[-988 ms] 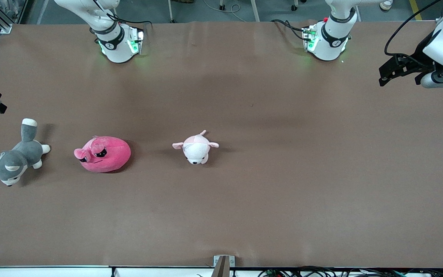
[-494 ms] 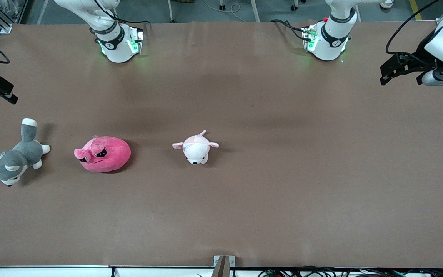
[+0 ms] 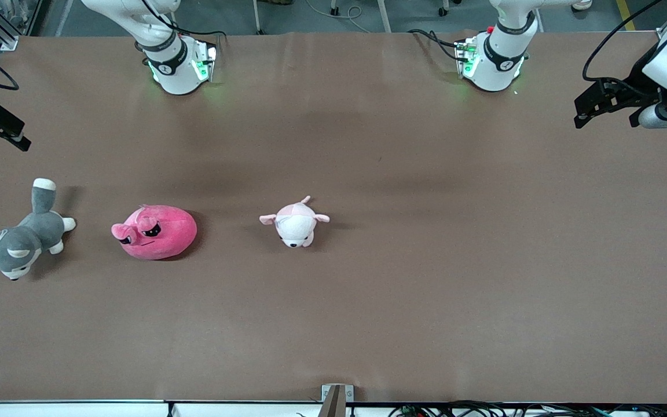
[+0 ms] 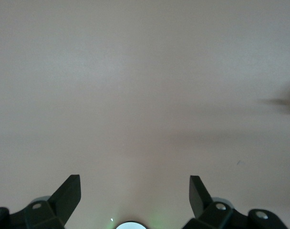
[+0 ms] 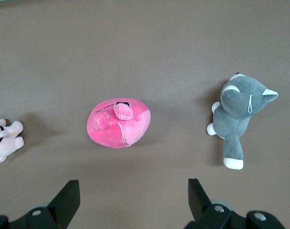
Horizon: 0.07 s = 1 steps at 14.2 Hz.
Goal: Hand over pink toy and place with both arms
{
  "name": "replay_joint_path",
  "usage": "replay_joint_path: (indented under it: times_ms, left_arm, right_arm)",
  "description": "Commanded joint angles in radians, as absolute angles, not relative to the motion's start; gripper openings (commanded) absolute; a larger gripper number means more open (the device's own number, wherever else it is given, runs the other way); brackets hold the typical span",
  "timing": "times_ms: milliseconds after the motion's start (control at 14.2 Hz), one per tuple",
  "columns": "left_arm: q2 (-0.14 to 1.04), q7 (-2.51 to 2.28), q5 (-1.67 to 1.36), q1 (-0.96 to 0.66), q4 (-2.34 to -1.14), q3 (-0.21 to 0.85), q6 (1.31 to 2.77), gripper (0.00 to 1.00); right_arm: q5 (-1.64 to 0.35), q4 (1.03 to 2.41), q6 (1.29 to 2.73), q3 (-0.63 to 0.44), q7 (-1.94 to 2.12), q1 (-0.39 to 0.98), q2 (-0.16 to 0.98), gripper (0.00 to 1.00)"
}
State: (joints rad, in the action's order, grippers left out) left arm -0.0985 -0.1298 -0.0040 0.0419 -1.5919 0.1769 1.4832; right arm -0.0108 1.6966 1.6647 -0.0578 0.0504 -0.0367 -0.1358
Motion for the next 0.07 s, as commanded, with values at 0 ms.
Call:
replay_joint_path:
  times_ms: [0]
  left_arm:
    - [-0.107, -0.112, 0.002, 0.052, -1.589, 0.183, 1.485, 1.00]
  right_arm:
    - [0.005, 1.727, 1.680, -0.064, 0.043, -0.029, -0.166, 1.00]
